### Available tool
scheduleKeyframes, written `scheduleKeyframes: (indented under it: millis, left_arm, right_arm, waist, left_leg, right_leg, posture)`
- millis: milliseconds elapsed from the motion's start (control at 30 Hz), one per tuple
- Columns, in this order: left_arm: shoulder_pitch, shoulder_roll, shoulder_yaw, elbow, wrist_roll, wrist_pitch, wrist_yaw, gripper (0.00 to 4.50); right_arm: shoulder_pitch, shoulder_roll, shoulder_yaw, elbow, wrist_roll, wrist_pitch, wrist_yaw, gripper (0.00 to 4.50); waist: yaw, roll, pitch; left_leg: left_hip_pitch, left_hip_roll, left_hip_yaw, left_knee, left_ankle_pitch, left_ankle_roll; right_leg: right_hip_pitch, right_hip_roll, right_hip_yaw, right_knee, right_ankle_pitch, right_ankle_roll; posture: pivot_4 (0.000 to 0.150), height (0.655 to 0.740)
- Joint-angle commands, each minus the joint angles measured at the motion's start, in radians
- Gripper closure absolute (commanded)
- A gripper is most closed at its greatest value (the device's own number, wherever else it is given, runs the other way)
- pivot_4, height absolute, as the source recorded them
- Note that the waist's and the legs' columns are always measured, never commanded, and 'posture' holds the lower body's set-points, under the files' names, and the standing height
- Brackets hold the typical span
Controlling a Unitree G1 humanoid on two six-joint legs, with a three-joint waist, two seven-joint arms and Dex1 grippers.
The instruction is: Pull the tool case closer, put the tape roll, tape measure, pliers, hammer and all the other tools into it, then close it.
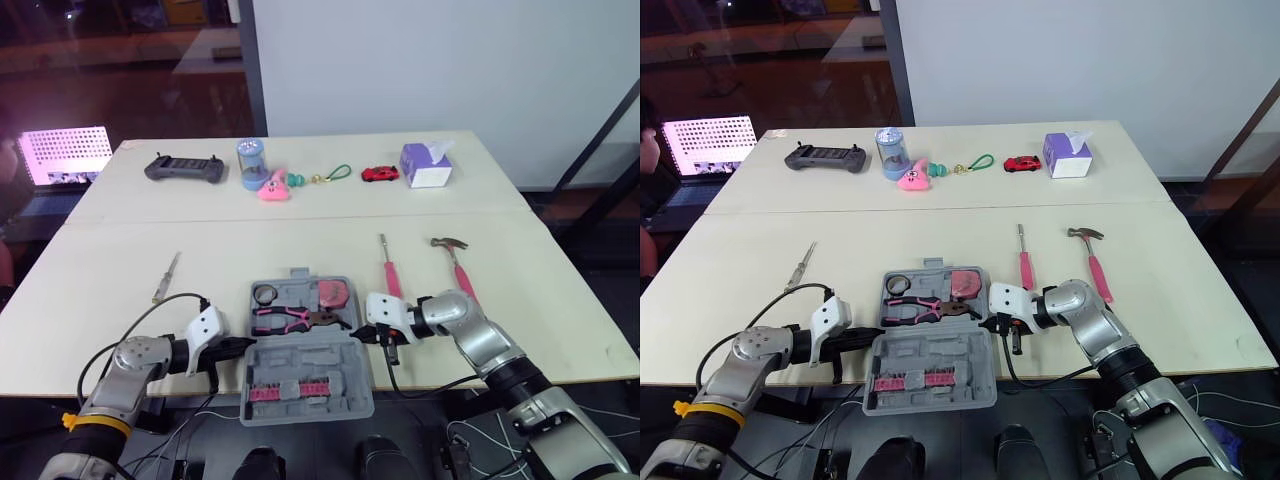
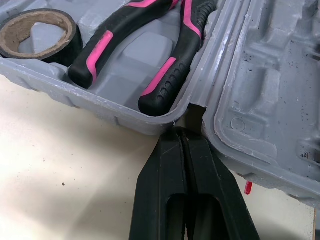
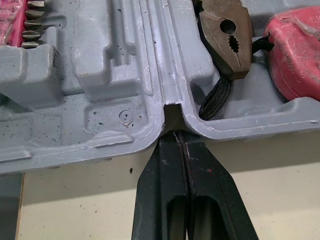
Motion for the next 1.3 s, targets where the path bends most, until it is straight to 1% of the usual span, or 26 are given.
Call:
scheduleKeyframes:
  millis: [33,100,233,333,467,667,867,1300]
  left_arm:
    - [-0.012,-0.021,-0.033,-0.055,0.009,0.011,0.014,4.44]
    - [-0.028,-0.016,-0.024,-0.033,0.023,0.015,0.033,4.44]
    - [-0.070,-0.015,-0.021,0.011,0.044,0.015,0.050,4.44]
    - [-0.130,-0.031,-0.015,0.066,0.048,0.022,0.062,4.44]
    - [-0.199,-0.040,-0.020,0.162,0.090,-0.016,0.095,4.44]
    - [-0.295,-0.068,-0.036,0.250,0.150,-0.054,0.163,4.44]
    - [-0.317,-0.071,-0.033,0.287,0.164,-0.069,0.184,4.44]
    - [-0.302,-0.067,-0.030,0.280,0.169,-0.071,0.216,4.44]
  right_arm:
    - [-0.023,0.058,0.010,-0.019,0.010,0.000,-0.022,4.50]
    - [-0.041,0.068,-0.002,0.015,0.006,0.022,-0.042,4.50]
    - [-0.074,0.088,-0.031,0.075,0.016,0.044,-0.059,4.50]
    - [-0.125,0.099,-0.038,0.149,-0.001,0.028,-0.076,4.50]
    - [-0.187,0.120,-0.039,0.247,-0.015,0.014,-0.097,4.50]
    - [-0.243,0.155,-0.048,0.359,-0.024,-0.015,-0.117,4.50]
    - [-0.255,0.174,-0.059,0.400,-0.027,-0.030,-0.124,4.50]
    - [-0.288,0.200,-0.082,0.476,-0.038,-0.072,-0.142,4.50]
  waist:
    - [0.000,0.000,0.000]
    - [0.000,0.000,0.000]
    - [0.000,0.000,0.000]
    - [0.001,0.000,0.000]
    - [-0.001,0.000,0.000]
    - [-0.001,0.000,0.000]
    - [-0.005,0.000,0.000]
    - [-0.023,0.000,0.000]
  left_leg:
    - [0.000,0.000,0.000,0.000,0.000,0.000]
    - [0.001,0.000,0.000,0.000,0.000,0.000]
    - [0.008,0.000,0.000,-0.001,0.000,0.000]
    - [0.008,0.000,0.000,-0.001,0.000,0.000]
    - [0.007,0.000,0.000,-0.001,0.000,0.000]
    - [0.007,0.000,0.000,-0.001,0.000,0.000]
    - [0.007,0.000,-0.001,-0.001,0.000,0.000]
    - [0.008,0.000,-0.001,-0.001,0.000,0.000]
  right_leg:
    - [0.000,0.000,0.000,0.000,0.000,0.000]
    - [0.001,0.000,0.000,0.000,0.000,0.000]
    - [0.007,0.000,0.000,0.000,0.000,0.000]
    - [0.007,0.000,0.000,0.000,0.000,0.000]
    - [0.007,0.000,0.000,0.000,0.000,0.000]
    - [0.007,0.000,0.000,0.000,0.000,0.000]
    - [0.006,0.000,0.000,0.000,0.000,0.000]
    - [0.006,0.000,0.000,0.000,0.000,0.000]
  posture:
    - [0.150,0.7400]
    - [0.150,0.7400]
    - [0.150,0.7400]
    - [0.150,0.7400]
    - [0.150,0.7400]
    - [0.150,0.7400]
    - [0.150,0.7400]
    - [0.150,0.7400]
